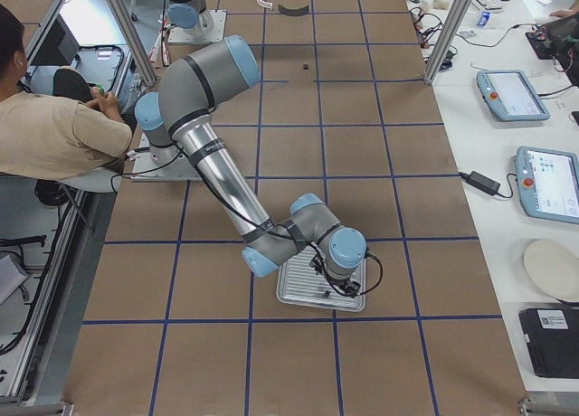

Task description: Place bearing gear from tray to pile

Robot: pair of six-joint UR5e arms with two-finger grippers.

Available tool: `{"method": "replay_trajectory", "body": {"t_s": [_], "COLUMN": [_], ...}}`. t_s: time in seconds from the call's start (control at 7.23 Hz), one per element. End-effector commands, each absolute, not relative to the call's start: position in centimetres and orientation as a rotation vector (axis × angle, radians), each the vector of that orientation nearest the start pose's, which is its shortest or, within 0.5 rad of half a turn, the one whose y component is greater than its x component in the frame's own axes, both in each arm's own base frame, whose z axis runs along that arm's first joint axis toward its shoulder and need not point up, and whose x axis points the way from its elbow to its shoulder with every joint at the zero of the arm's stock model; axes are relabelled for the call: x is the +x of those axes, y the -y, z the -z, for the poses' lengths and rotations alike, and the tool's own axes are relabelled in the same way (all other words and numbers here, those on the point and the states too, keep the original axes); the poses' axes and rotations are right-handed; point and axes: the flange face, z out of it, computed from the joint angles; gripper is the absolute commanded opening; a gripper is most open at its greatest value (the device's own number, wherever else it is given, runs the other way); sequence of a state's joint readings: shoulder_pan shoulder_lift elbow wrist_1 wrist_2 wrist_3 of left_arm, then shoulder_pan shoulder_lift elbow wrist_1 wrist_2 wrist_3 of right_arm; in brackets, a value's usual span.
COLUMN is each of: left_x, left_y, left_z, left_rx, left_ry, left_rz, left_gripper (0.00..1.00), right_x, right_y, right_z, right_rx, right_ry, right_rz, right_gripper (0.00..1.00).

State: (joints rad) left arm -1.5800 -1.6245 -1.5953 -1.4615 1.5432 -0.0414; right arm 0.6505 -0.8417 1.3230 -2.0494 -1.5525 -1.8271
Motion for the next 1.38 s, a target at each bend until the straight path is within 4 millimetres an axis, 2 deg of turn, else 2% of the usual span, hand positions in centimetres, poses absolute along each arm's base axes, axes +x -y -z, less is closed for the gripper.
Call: {"method": "replay_trajectory", "body": {"t_s": [0.0, 0.14, 0.28, 0.42, 0.69, 0.97, 1.11, 1.25], "left_x": [-14.1, -14.1, -14.1, -14.1, -14.1, -14.1, -14.1, -14.1], "left_y": [51.5, 51.5, 51.5, 51.5, 51.5, 51.5, 51.5, 51.5], "left_z": [-46.0, -46.0, -46.0, -46.0, -46.0, -46.0, -46.0, -46.0], "left_rx": [-0.050, -0.050, -0.050, -0.050, -0.050, -0.050, -0.050, -0.050], "left_ry": [-3.169, -3.169, -3.169, -3.169, -3.169, -3.169, -3.169, -3.169], "left_rz": [0.050, 0.048, 0.048, 0.048, 0.048, 0.050, 0.050, 0.050], "left_gripper": [1.00, 1.00, 1.00, 1.00, 1.00, 1.00, 1.00, 1.00], "right_x": [-50.1, -50.3, -50.4, -50.7, -50.7, -50.7, -51.0, -50.9], "right_y": [54.6, 54.7, 54.7, 54.8, 54.7, 54.6, 54.4, 54.3], "right_z": [-19.3, -19.5, -19.2, -18.9, -18.3, -18.4, -18.7, -19.4], "right_rx": [-1.397, -1.410, -1.417, -1.415, -1.415, -1.411, -1.402, -1.370], "right_ry": [-2.808, -2.828, -2.833, -2.847, -2.841, -2.844, -2.860, -2.879], "right_rz": [-0.035, -0.029, -0.039, -0.060, -0.072, -0.076, -0.134, -0.138], "right_gripper": [0.83, 0.84, 0.79, 0.61, 0.61, 0.12, 0.00, 0.00]}}
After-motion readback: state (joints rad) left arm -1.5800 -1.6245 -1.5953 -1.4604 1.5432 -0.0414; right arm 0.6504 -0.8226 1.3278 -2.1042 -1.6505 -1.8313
